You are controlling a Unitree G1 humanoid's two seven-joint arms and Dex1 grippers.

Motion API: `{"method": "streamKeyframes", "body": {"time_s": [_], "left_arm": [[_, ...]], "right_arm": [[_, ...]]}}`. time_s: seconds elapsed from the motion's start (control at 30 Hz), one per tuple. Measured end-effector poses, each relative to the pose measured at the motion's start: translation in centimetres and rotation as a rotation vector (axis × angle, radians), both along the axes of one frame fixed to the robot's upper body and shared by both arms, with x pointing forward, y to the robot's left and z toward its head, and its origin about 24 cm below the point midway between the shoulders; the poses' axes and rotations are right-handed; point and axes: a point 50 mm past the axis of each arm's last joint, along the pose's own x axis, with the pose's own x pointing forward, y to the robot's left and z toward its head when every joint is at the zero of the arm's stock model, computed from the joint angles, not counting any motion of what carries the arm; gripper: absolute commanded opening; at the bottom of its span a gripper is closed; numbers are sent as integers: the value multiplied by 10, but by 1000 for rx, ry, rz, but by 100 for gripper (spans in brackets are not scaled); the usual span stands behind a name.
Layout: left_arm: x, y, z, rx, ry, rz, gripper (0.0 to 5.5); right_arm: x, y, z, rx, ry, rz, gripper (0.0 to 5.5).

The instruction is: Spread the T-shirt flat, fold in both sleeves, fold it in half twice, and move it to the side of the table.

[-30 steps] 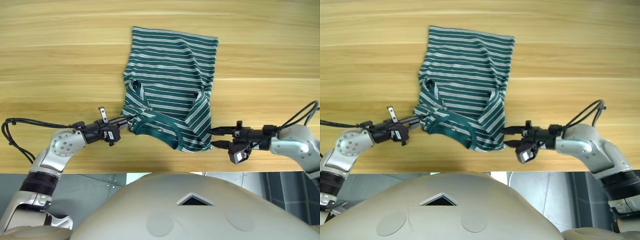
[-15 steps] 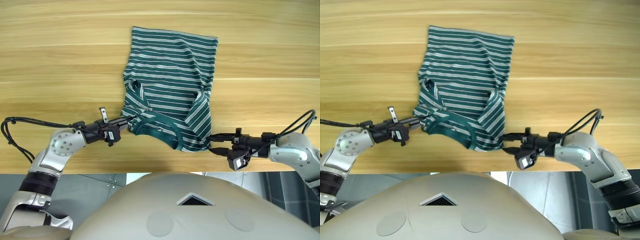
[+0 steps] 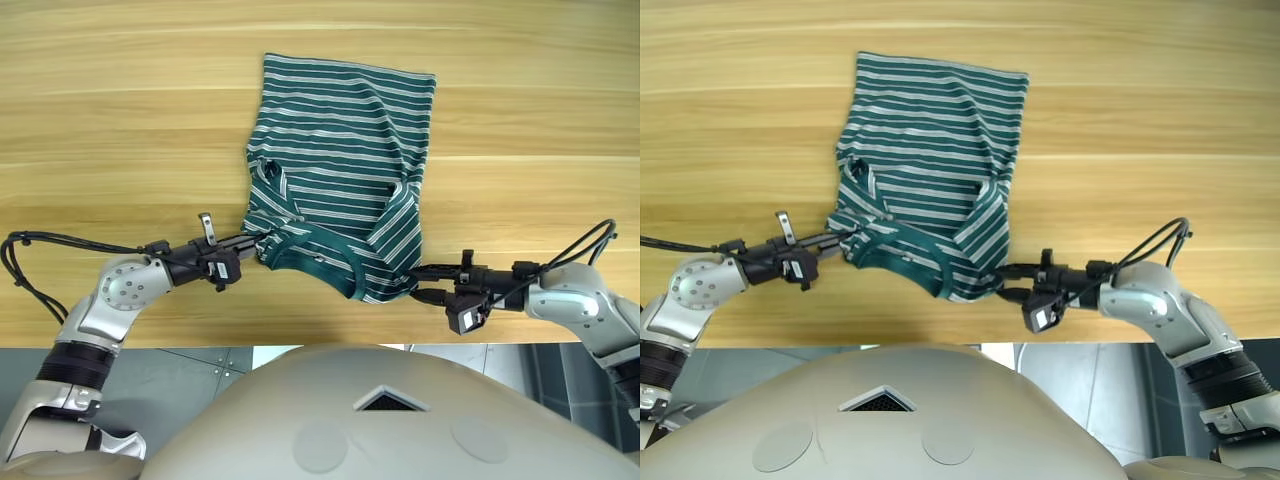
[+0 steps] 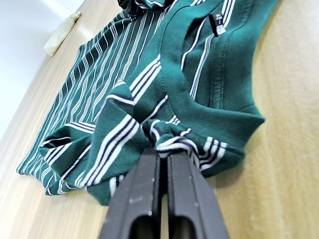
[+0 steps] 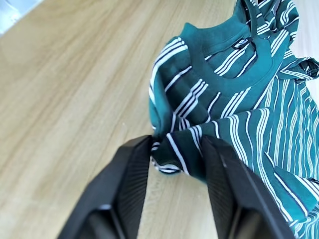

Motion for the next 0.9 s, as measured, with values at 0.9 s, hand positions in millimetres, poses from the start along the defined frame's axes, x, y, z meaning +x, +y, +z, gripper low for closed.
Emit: {"method": "streamKeyframes", "body": {"time_s": [0.9], "left_arm": [[-58, -28, 41, -284, 20, 64, 0]], "right_arm": [[7, -1, 34, 334, 35, -215, 3]]}}
